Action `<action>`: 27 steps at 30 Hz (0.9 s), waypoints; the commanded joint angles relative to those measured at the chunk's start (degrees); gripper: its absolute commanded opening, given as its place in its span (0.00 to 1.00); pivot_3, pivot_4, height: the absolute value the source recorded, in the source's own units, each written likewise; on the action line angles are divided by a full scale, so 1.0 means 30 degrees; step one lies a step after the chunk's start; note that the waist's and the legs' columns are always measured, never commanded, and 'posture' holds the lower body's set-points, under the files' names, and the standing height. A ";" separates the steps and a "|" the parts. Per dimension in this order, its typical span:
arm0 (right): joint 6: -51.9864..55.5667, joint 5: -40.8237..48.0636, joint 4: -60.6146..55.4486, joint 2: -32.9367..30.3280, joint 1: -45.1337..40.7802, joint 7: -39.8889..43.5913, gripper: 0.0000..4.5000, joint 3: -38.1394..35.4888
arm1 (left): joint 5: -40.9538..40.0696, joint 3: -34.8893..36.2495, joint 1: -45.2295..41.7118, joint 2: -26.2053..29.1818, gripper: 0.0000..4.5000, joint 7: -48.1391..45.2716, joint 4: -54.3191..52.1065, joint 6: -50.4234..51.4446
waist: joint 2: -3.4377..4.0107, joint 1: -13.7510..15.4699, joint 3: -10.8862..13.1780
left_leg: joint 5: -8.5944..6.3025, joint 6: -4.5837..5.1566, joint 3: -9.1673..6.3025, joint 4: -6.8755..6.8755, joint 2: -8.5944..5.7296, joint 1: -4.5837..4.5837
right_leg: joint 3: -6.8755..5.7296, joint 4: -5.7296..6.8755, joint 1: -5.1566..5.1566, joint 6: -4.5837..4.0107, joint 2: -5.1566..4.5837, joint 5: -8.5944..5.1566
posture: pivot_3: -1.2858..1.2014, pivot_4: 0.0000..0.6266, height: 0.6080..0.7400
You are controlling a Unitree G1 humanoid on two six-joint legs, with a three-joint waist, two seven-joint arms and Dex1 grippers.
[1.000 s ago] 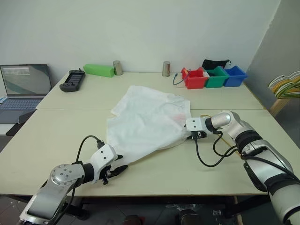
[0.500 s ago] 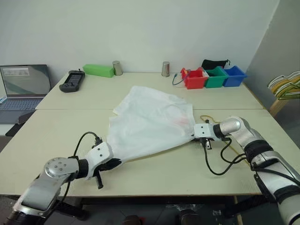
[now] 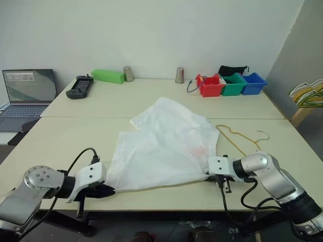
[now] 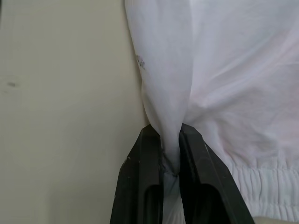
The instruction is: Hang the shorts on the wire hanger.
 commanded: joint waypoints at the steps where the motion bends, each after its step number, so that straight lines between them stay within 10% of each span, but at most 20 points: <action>1: 0.1887 0.0472 -0.1769 -0.0538 0.0669 0.0018 0.11 0.0036 | -0.0018 0.0553 0.0457 0.0585 0.00 -0.0640 -0.0484 -0.0547 | -0.0003 -0.0001 -0.0002 | -0.0005 -0.0006 0.0013 0.0001 0.0017 0.0001 | -0.0001 0.0001 -0.0001 -0.0006 0.0009 -0.0004 | 0.53 0.02 1.00; 8: 0.1842 0.0764 -0.1340 -0.1126 0.0708 0.0047 0.11 0.0347 | 0.0384 0.0150 -0.0317 0.0106 0.00 -0.0271 0.0174 -0.1003 | -0.0054 -0.0005 -0.0034 | -0.0010 -0.0011 0.0046 0.0001 0.0059 0.0033 | -0.0005 0.0004 0.0004 -0.0018 0.0039 -0.0010 | 0.53 0.03 1.00; 27: 0.4800 0.4894 -0.5268 -0.3553 -0.0098 0.0781 1.00 -0.1932 | -0.1347 0.0625 -0.2097 0.1334 0.85 -0.3249 -0.0406 -0.0334 | -0.0085 -0.0042 -0.0053 | -0.0021 -0.0026 0.0062 0.0001 0.0106 0.0028 | -0.0002 0.0007 -0.0013 -0.0032 0.0076 -0.0018 | 0.51 0.00 1.00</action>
